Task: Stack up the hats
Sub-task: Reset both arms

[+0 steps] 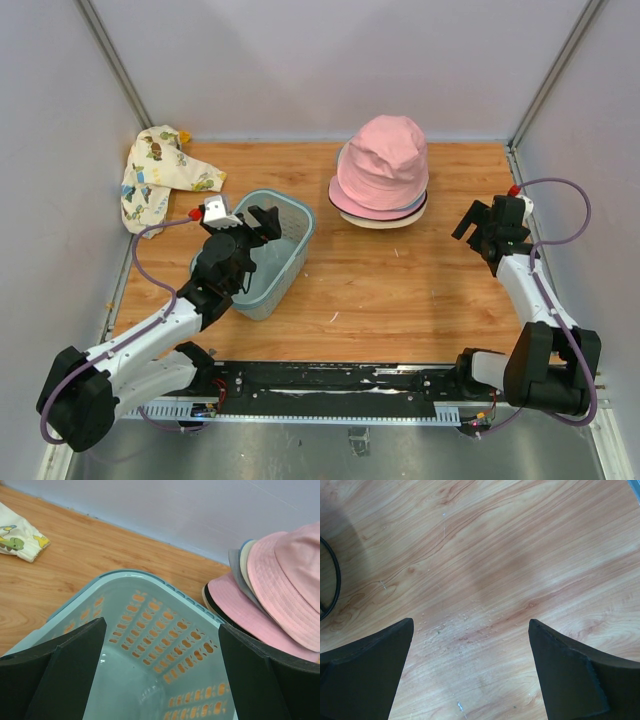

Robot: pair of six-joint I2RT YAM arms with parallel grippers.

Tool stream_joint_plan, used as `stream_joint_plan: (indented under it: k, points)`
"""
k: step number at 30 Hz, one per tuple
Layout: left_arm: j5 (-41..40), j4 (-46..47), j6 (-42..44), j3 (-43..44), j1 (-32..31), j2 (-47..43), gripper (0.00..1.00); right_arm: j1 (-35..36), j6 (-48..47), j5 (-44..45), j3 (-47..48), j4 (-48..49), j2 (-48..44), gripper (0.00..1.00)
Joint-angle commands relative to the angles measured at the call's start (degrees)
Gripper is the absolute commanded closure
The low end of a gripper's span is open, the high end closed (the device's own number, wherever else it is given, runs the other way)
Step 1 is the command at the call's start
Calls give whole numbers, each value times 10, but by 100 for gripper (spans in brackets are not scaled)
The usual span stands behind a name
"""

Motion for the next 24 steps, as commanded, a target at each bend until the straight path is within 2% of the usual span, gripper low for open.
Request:
stream_joint_plan:
  k: [1,24]
  points:
    - [-17,27,5,-6,-11,2,0,4,10,-2,11,-3,-2,2]
    - [-17,31,-1,-20,-13,0,0,4,11,-6,6,-3,-7,2]
